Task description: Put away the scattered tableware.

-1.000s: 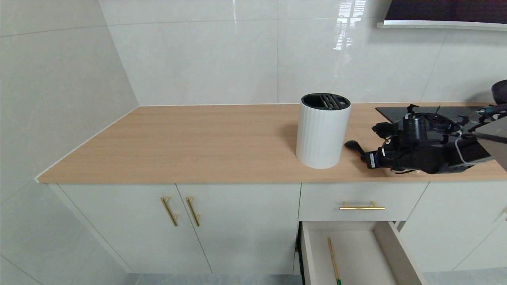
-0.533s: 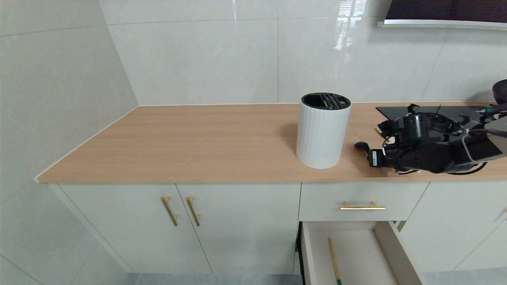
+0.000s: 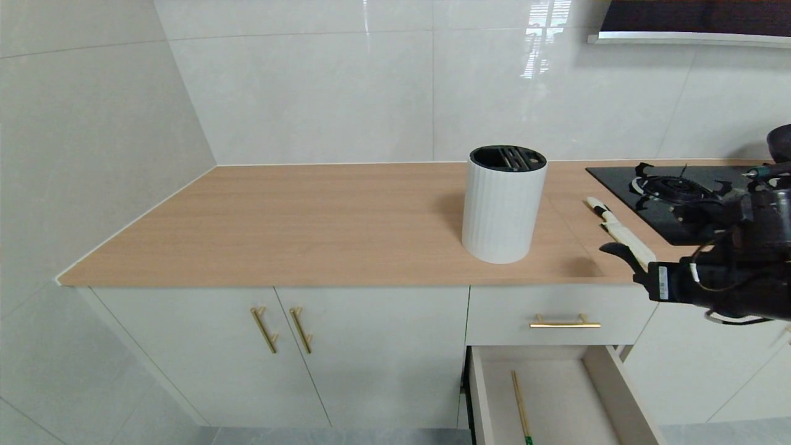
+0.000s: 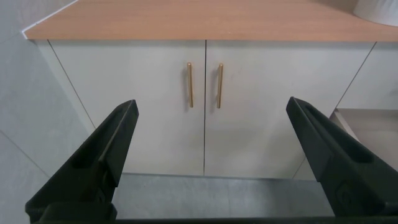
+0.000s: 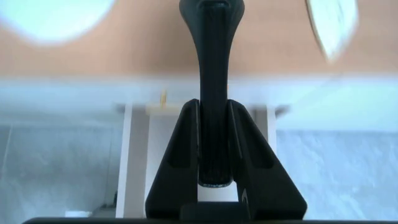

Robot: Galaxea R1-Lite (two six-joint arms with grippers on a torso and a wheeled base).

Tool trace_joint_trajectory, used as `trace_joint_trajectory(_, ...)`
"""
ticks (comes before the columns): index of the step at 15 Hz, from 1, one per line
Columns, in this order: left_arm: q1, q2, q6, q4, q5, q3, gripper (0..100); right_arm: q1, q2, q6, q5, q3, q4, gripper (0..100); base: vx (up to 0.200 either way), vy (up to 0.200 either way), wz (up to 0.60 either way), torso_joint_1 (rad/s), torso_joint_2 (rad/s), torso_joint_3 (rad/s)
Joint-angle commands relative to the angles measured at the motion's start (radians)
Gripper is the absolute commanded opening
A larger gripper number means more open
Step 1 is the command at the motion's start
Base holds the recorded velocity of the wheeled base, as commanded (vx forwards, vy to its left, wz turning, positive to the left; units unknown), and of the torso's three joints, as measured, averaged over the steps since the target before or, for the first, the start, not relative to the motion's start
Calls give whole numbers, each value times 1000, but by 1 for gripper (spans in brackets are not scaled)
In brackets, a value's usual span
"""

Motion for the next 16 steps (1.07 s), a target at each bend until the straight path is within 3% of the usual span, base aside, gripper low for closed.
trace_joint_trajectory(1, 1, 0, 0, 0, 1, 0, 100, 2, -161, 2, -1, 124, -17, 0, 0, 0, 0, 0, 0, 0)
trace_joint_trajectory(5, 1, 0, 0, 0, 1, 0, 100, 6, -168, 2, 2, 211, -55, 0, 0, 0, 0, -21, 44, 30)
trace_joint_trajectory(8, 1, 0, 0, 0, 1, 0, 100, 8, -140, -2, 1, 248, -125, 0, 0, 0, 0, -181, 422, 240)
trace_joint_trajectory(16, 1, 0, 0, 0, 1, 0, 100, 45, -149, -13, 2, 306, -134, 0, 0, 0, 0, -203, 494, 288)
